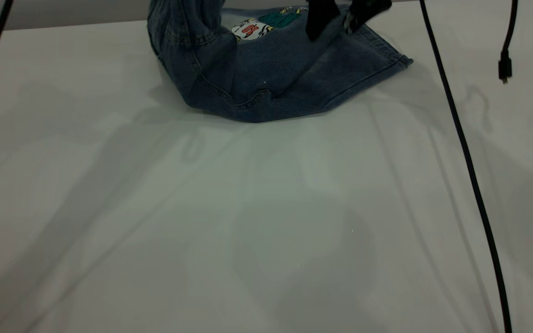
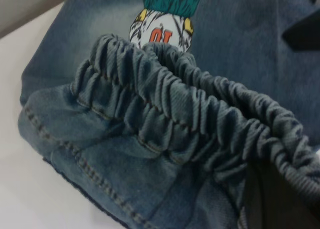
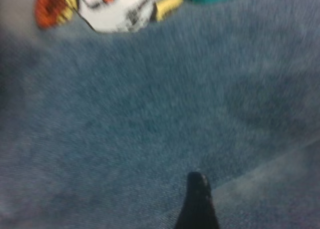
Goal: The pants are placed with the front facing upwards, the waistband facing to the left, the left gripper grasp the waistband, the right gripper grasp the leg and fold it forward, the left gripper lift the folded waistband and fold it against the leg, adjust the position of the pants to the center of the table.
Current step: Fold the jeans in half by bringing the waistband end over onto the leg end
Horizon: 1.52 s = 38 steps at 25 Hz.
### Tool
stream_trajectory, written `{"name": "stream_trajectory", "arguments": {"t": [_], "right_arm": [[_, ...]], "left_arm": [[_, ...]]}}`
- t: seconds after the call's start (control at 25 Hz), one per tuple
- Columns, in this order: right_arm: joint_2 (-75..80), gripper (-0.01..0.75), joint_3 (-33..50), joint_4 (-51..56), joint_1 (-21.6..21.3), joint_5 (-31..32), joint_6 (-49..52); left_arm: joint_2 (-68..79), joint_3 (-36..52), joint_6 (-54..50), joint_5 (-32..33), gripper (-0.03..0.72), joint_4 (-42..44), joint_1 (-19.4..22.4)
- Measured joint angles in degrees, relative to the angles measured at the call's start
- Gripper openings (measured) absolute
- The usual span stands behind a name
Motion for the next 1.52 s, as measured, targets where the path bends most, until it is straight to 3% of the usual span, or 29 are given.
{"name": "stream_trajectory", "arguments": {"t": [0.32,0.64,1.08,1.52], "right_arm": [[2.8,0.479,0.0,0.0,0.0,0.3,0.1],[2.9,0.479,0.0,0.0,0.1,6.5,0.1],[2.9,0.479,-0.1,-0.5,4.7,10.6,0.5],[2.8,0.479,-2.7,-0.1,6.5,16.1,2.2]], "left_arm": [[0.0,0.0,0.8,-1.5,0.089,0.0,0.0],[0.0,0.0,1.3,-2.6,0.089,0.0,0.0],[0.0,-0.1,1.4,-2.7,0.089,0.0,0.0],[0.0,-1.2,1.5,-1.6,0.089,0.0,0.0]]}}
